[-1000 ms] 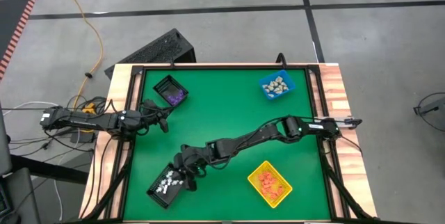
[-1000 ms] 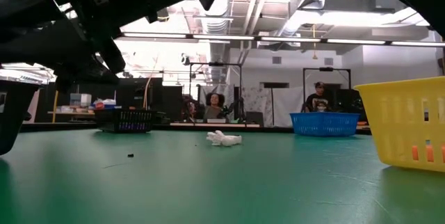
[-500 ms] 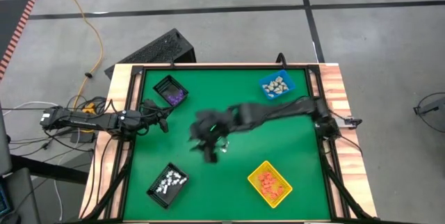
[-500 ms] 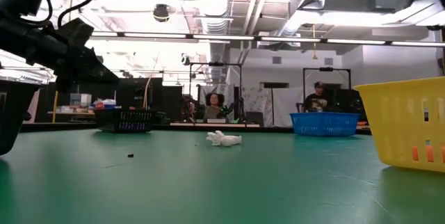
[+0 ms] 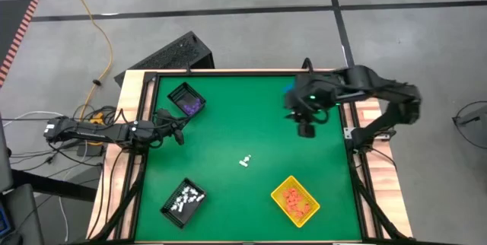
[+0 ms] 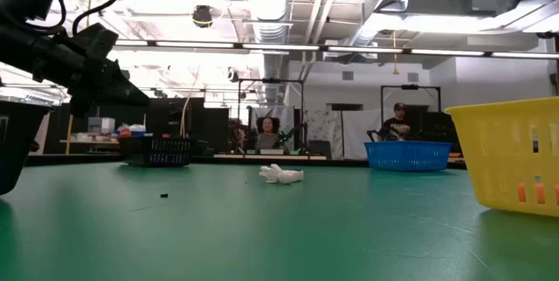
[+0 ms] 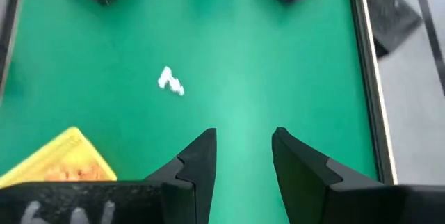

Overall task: Sort Halloween decoration
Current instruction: Put the white skeleton toy into the bottom black basket

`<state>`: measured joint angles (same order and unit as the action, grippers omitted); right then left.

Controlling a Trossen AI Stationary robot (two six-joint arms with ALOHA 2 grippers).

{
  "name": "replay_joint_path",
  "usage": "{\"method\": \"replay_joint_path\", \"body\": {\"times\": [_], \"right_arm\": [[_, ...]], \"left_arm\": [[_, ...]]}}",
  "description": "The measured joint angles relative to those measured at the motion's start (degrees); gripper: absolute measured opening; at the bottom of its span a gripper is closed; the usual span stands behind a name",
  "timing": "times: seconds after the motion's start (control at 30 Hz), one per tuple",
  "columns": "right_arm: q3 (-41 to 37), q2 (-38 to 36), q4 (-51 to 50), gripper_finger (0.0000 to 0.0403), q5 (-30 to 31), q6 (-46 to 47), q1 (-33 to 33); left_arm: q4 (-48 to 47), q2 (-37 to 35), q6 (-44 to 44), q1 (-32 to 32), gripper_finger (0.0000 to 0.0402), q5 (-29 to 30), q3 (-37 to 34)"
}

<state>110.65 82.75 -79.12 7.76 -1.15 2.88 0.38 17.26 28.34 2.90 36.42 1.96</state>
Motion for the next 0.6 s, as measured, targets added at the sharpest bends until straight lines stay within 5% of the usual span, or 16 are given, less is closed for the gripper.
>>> {"method": "replay_joint_path", "body": {"times": [0.33,0.6], "right_arm": [[-40.3,-22.3,20.8,0.0153,-0.1,9.3,0.1],[-63.6,-26.0,43.1,0.0154,-1.5,14.7,0.1]], "left_arm": [[0.0,0.0,0.0,0.0,0.0,0.0,0.0],[0.0,0.0,0.0,0.0,0.0,0.2,0.0]]}}
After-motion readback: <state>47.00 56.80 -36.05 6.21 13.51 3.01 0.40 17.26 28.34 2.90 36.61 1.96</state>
